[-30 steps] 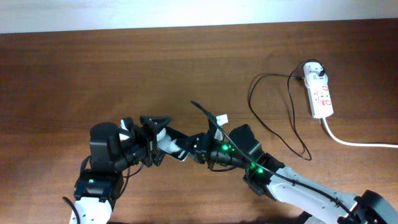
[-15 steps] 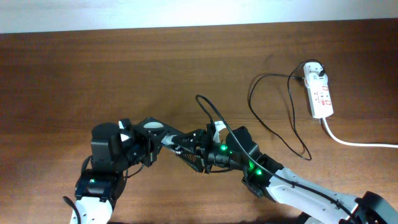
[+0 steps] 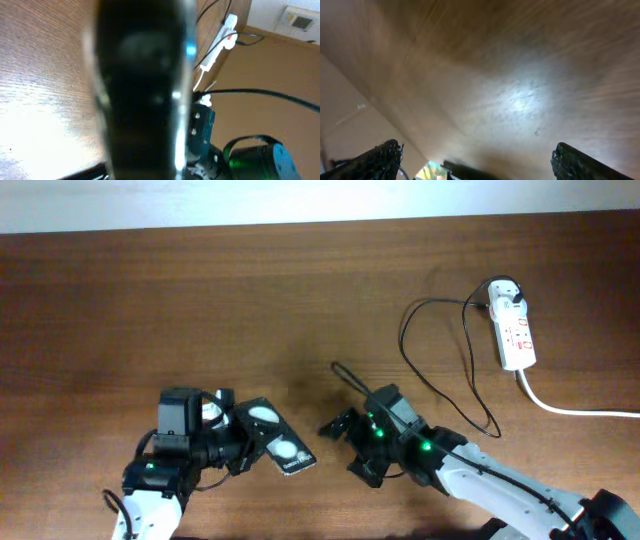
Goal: Plug charger to phone and switch on socket
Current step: 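Move the right gripper to the black USB-C cable near the power strip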
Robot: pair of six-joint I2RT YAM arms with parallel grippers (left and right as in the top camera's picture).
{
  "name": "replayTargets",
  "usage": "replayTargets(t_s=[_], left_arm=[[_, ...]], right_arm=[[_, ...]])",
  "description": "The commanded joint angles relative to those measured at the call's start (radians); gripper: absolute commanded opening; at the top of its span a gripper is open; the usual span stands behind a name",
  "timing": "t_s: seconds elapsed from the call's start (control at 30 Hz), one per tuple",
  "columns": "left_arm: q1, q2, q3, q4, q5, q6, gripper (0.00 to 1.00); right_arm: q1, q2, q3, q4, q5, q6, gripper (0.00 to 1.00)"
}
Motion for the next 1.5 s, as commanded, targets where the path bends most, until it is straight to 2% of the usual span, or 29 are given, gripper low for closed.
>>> replayTargets(t_s=[0.0, 0.03, 0.07, 0.1, 0.17, 0.23, 0.3, 0.33, 0.4, 0.47, 0.5, 0.57, 0.67, 0.7, 0.77, 0.8, 0.83, 0.93, 0.97, 1.0, 1.03, 1.07, 1.1, 1.13, 1.2, 1.3, 1.37, 1.47], left_arm=[[0.000, 0.116, 0.013, 0.172, 0.128, -0.014, 0.00], [0.000, 0.175, 0.016, 0.248, 0.164, -0.034, 0.00], [0.000, 0.280, 0.029, 0.389, 0.236, -0.066, 0.00], [0.000, 0.346, 0.050, 0.472, 0.282, -0.074, 0.00], [-0.002, 0.500, 0.132, 0.541, 0.365, -0.076, 0.00], [-0.020, 0.557, 0.157, 0.590, 0.380, -0.058, 0.00], [-0.025, 0.557, 0.156, 0.585, 0.379, 0.036, 0.00], [-0.031, 0.557, 0.156, 0.580, 0.378, 0.048, 0.00], [-0.032, 0.557, 0.156, 0.580, 0.379, 0.059, 0.00], [-0.032, 0.557, 0.156, 0.567, 0.379, 0.059, 0.00], [-0.032, 0.557, 0.156, 0.554, 0.379, 0.059, 0.00], [-0.032, 0.557, 0.156, 0.483, 0.380, 0.059, 0.00], [-0.032, 0.557, 0.156, 0.437, 0.378, 0.059, 0.00], [-0.032, 0.557, 0.156, 0.437, 0.375, 0.059, 0.00], [-0.032, 0.557, 0.156, 0.437, 0.375, 0.059, 0.00], [-0.032, 0.557, 0.156, 0.437, 0.374, 0.059, 0.00], [-0.032, 0.557, 0.156, 0.437, 0.363, 0.059, 0.00], [-0.032, 0.557, 0.156, 0.437, 0.341, 0.059, 0.00], [-0.032, 0.557, 0.156, 0.437, 0.338, 0.059, 0.00], [-0.032, 0.557, 0.156, 0.437, 0.333, 0.059, 0.00], [-0.032, 0.557, 0.156, 0.437, 0.325, 0.059, 0.00], [-0.032, 0.557, 0.156, 0.437, 0.324, 0.059, 0.00], [-0.032, 0.557, 0.156, 0.437, 0.324, 0.059, 0.00], [-0.032, 0.557, 0.156, 0.437, 0.324, 0.059, 0.00], [-0.032, 0.557, 0.156, 0.437, 0.324, 0.059, 0.00], [-0.032, 0.557, 0.156, 0.437, 0.322, 0.059, 0.00], [-0.032, 0.557, 0.156, 0.437, 0.315, 0.059, 0.00], [-0.032, 0.557, 0.156, 0.437, 0.315, 0.059, 0.00]], right_arm=[[-0.014, 0.002, -0.002, -0.010, 0.093, -0.016, 0.99], [-0.013, 0.002, -0.002, -0.009, 0.143, -0.067, 0.96], [-0.013, 0.002, -0.002, -0.009, 0.189, -0.201, 0.73], [-0.019, 0.002, -0.002, -0.010, 0.190, -0.243, 0.72], [-0.078, -0.001, 0.045, -0.084, 0.185, -0.339, 0.72], [-0.165, 0.000, 0.204, -0.338, 0.265, -0.447, 0.72], [-0.227, 0.000, 0.341, -0.475, 0.393, -0.481, 0.84], [-0.267, 0.005, 0.389, -0.472, 0.461, -0.533, 0.89], [-0.301, 0.055, 0.392, -0.410, 0.684, -0.539, 1.00], [-0.301, 0.135, 0.392, -0.306, 0.774, -0.542, 0.99], [-0.301, 0.217, 0.392, -0.199, 0.776, -0.592, 0.99], [-0.301, 0.414, 0.392, -0.031, 0.780, -0.592, 0.99], [-0.301, 0.544, 0.392, -0.011, 0.776, -0.591, 0.96], [-0.299, 0.555, 0.392, -0.047, 0.754, -0.591, 0.72], [-0.299, 0.555, 0.392, -0.088, 0.643, -0.610, 0.45], [-0.299, 0.555, 0.392, -0.103, 0.467, -0.730, 0.24], [-0.299, 0.555, 0.392, -0.114, 0.373, -0.809, 0.16], [-0.299, 0.555, 0.392, -0.287, 0.218, -0.892, 0.05], [-0.299, 0.555, 0.392, -0.358, 0.192, -0.930, 0.04], [-0.299, 0.555, 0.392, -0.414, 0.193, -0.959, 0.12], [-0.302, 0.555, 0.393, -0.423, 0.222, -0.958, 0.33], [-0.315, 0.555, 0.407, -0.415, 0.222, -0.958, 0.49], [-0.337, 0.555, 0.449, -0.414, 0.221, -0.957, 0.91], [-0.357, 0.555, 0.495, -0.417, 0.222, -0.957, 0.98], [-0.396, 0.555, 0.581, -0.420, 0.264, -0.933, 0.99], [-0.431, 0.555, 0.608, -0.428, 0.493, -0.722, 0.99], [-0.443, 0.555, 0.608, -0.412, 0.594, -0.521, 0.99], [-0.464, 0.557, 0.608, -0.345, 0.656, -0.443, 0.99]])
